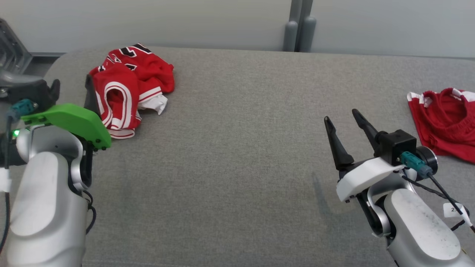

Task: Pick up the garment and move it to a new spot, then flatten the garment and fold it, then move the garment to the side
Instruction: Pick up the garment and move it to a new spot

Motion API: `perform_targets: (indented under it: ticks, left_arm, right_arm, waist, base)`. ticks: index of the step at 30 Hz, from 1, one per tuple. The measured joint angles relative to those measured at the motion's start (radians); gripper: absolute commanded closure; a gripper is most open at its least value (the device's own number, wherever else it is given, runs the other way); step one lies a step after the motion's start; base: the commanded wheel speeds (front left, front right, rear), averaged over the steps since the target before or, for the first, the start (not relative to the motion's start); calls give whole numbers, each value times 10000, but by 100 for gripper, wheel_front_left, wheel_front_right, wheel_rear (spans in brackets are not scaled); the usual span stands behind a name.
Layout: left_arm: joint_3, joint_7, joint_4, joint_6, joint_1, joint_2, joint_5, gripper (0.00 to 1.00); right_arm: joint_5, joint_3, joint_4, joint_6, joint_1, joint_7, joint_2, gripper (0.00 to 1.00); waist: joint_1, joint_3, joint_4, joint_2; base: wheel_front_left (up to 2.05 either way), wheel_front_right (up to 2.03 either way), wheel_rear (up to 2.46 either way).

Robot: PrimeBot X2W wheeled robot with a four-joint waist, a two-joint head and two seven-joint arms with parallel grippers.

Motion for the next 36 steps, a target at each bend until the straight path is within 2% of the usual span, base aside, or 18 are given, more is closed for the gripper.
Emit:
perform_targets:
  ticks: [8,19,36]
  left_arm:
    - [408,336,721,13,-1128,428,58,0]
    - [968,825,2023,56,-2167,426,153,0]
    - [1361,798,3762,63,-2828,848,1661,0]
  right_arm:
    - [-86,-303,-616,-2,-430,105,-188,0]
    - [-169,-556,-1126,-2,-874,113,-339,0]
    - [-263,-635,-1277,-4,-1175,111,-374,0]
  waist:
    - [0,1019,-785,0]
    - [0,2482,-1548,0]
    - [1,3561,-1815,0]
  base:
    - [0,0,0]
    - [0,0,0]
    - [0,0,0]
